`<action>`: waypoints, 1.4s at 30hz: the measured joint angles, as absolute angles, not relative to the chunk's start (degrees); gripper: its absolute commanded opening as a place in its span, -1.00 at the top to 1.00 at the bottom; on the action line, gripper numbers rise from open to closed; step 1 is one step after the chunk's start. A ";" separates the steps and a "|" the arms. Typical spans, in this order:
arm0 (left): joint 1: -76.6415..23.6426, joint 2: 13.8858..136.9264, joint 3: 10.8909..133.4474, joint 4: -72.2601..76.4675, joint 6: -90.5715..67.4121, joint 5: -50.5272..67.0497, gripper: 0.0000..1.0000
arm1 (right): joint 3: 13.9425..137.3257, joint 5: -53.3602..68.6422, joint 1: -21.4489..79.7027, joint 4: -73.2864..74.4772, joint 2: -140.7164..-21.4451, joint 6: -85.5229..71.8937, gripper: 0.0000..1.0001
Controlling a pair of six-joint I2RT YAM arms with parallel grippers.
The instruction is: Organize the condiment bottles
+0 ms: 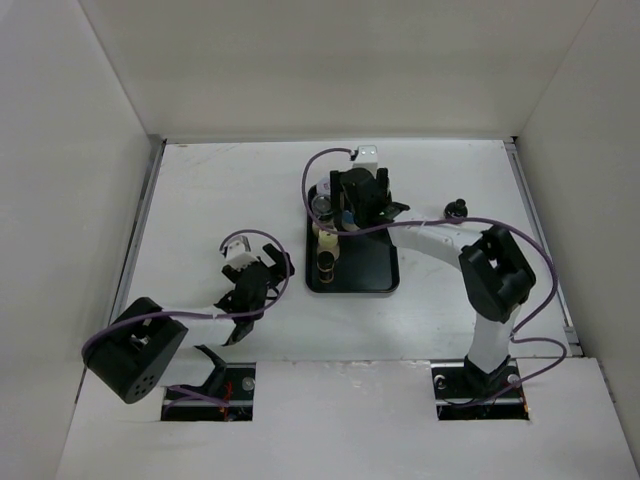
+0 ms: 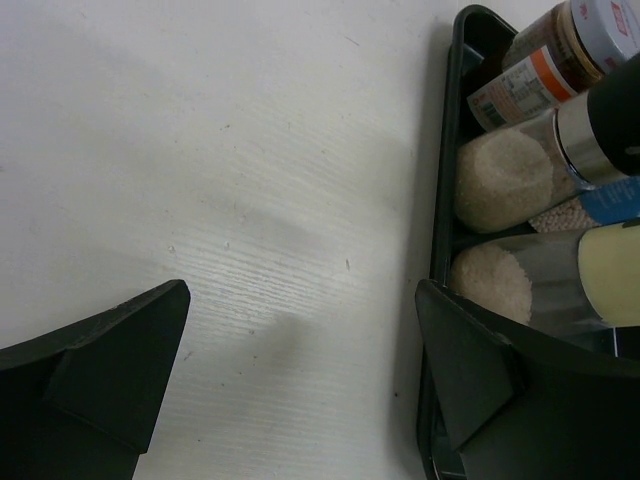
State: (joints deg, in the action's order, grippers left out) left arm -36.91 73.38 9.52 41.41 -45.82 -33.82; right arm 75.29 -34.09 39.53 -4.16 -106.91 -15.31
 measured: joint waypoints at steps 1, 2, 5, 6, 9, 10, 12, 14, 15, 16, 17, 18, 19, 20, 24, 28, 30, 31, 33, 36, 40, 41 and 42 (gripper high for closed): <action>-36.75 73.41 9.52 41.45 -45.82 -33.80 -1.00 | 75.29 -33.85 39.38 -3.86 -106.43 -15.49 -0.91; -36.73 73.52 9.52 41.52 -45.82 -33.82 -1.00 | 75.26 -33.47 39.29 -3.40 -105.73 -15.79 -0.92; -36.69 74.00 9.52 41.67 -45.82 -33.78 -1.00 | 74.76 -32.38 38.61 -2.20 -102.43 -16.82 -0.92; -36.69 74.13 9.54 41.67 -45.82 -33.76 -1.00 | 73.93 -31.99 38.15 -2.07 -100.57 -17.30 -0.92; -36.69 74.37 9.54 41.76 -45.82 -33.74 -1.00 | 69.78 -31.24 35.97 -1.63 -93.41 -18.63 -0.92; -36.71 74.39 9.54 41.76 -45.82 -33.74 -1.00 | 67.96 -31.16 34.74 -1.61 -90.50 -19.05 -0.93; -36.71 74.39 9.63 41.76 -45.82 -33.74 -1.00 | 64.53 -31.38 31.51 -1.58 -85.32 -19.55 -1.00; -36.73 74.39 9.80 41.85 -45.82 -33.74 -1.00 | 61.52 -32.75 27.29 -1.43 -81.41 -19.79 -1.00; -36.75 74.39 9.85 41.85 -45.82 -33.74 -1.00 | 60.12 -33.91 24.88 -1.23 -80.09 -19.90 -1.00; -36.75 74.39 9.87 41.85 -45.82 -33.76 -1.00 | 58.89 -35.14 22.44 -0.67 -79.26 -19.92 -1.00; -36.75 74.39 9.87 41.85 -45.82 -33.74 -1.00 | 57.89 -36.23 20.23 0.01 -78.98 -19.94 -1.00; -36.75 74.39 9.87 41.85 -45.82 -33.69 -1.00 | 56.95 -36.99 18.15 0.60 -79.00 -19.97 -1.00; -36.75 74.43 9.91 41.85 -45.82 -33.65 -1.00 | 55.94 -37.54 16.19 1.43 -79.24 -19.97 -1.00; -36.75 74.54 10.00 41.85 -45.82 -33.56 -1.00 | 55.11 -37.67 14.59 2.44 -79.64 -20.05 -1.00; -36.75 75.75 10.81 41.85 -45.82 -32.88 -1.00 | 54.39 -36.95 11.68 4.40 -82.91 -20.36 -1.00; -36.75 76.82 11.25 41.87 -45.82 -32.67 -1.00 | 54.72 -34.33 10.33 4.21 -87.35 -20.84 -0.75; -36.75 77.06 11.33 41.87 -45.82 -32.56 -1.00 | 55.07 -32.99 9.80 3.97 -89.95 -20.97 -0.35; -36.75 77.06 11.33 41.89 -45.82 -32.53 -1.00 | 55.13 -32.34 9.69 3.77 -90.91 -21.19 -0.17; -36.75 77.08 11.33 41.89 -45.82 -32.49 -1.00 | 55.55 -32.23 9.58 2.70 -91.66 -21.45 0.07; -36.75 77.10 11.33 41.89 -45.80 -32.49 -1.00 | 55.68 -31.62 9.52 2.50 -91.42 -21.43 0.11; -36.75 77.03 11.35 41.89 -45.80 -32.47 -1.00 | 55.59 -32.27 12.38 3.16 -88.66 -20.49 0.10; -36.75 77.03 11.35 41.87 -45.80 -32.47 -1.00 | 55.61 -32.32 13.91 3.20 -87.55 -20.32 0.10; -36.75 77.03 11.35 41.87 -45.80 -32.45 -1.00 | 55.66 -32.29 15.77 3.14 -86.41 -20.23 0.10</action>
State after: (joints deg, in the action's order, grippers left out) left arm -36.75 77.03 11.35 41.87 -45.80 -32.45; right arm 55.66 -32.29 15.77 3.14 -86.41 -20.23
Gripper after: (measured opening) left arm 0.997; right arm 0.676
